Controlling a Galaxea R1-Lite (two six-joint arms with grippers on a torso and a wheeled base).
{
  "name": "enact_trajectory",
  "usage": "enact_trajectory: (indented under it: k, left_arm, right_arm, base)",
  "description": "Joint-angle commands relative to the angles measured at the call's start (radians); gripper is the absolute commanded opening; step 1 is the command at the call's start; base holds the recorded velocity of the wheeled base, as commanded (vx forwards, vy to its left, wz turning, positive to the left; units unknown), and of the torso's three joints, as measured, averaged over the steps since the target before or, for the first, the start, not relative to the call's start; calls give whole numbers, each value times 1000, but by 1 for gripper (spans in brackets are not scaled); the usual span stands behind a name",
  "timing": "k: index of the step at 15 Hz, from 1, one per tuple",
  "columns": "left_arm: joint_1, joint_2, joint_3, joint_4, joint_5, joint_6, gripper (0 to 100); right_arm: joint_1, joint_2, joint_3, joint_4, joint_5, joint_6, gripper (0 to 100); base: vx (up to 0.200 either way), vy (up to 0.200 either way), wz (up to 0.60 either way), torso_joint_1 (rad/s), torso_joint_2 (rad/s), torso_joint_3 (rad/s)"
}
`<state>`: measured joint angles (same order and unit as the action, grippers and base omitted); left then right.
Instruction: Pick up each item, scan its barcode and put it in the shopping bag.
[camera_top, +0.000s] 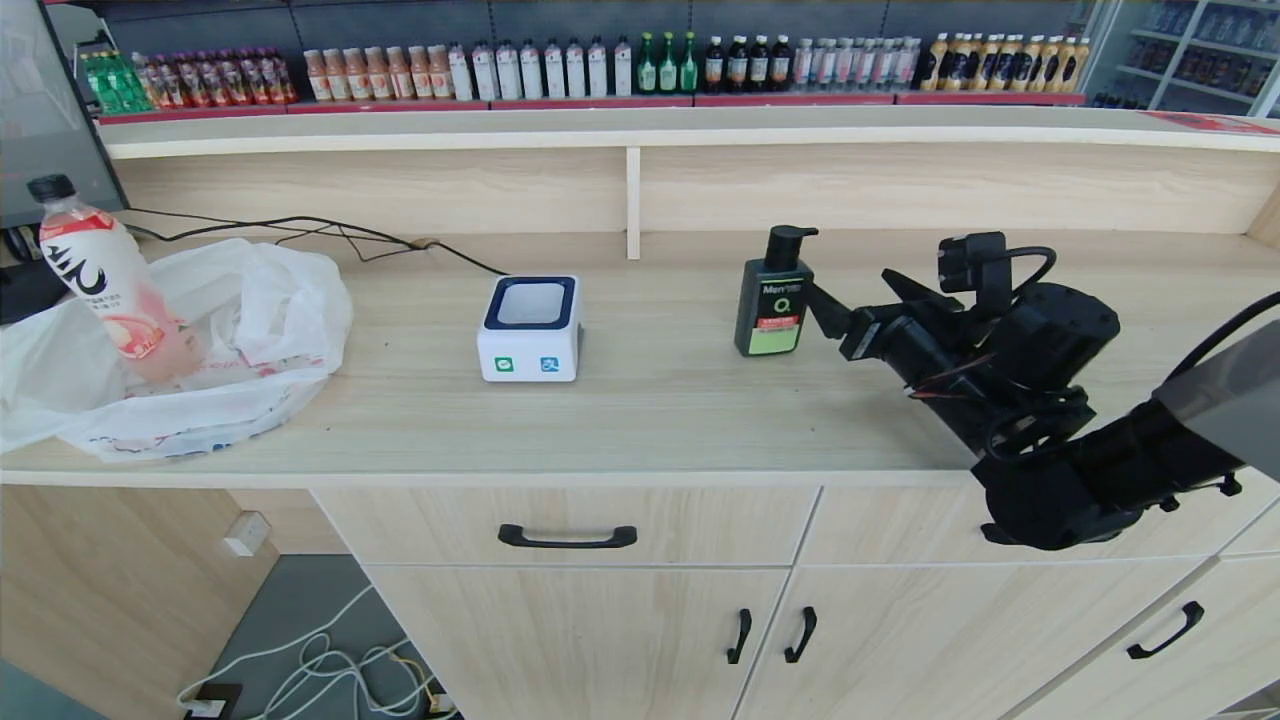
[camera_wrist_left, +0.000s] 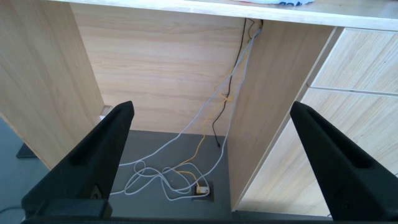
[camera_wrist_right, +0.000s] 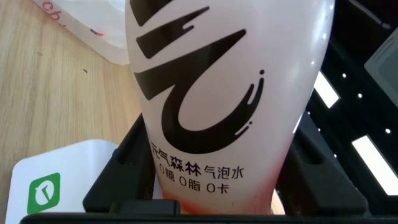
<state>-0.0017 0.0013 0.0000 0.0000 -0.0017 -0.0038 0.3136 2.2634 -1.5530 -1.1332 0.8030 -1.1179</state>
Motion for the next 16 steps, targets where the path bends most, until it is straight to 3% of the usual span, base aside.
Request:
enact_trajectory:
  k: [1, 11, 16]
  left_arm:
    - [0, 0, 0, 0, 0, -1, 100]
    - [0, 0, 0, 0, 0, -1, 100]
    - [0, 0, 0, 0, 0, -1, 100]
  right_arm:
    - [2, -4, 1, 0, 1, 0, 0]
    - [9, -85, 62, -8, 4, -7, 0]
    - [87, -245, 169, -42, -88, 141, 0]
  base:
    - [0, 0, 0, 0, 0, 0]
    - [0, 0, 0, 0, 0, 0]
    - [0, 0, 0, 0, 0, 0]
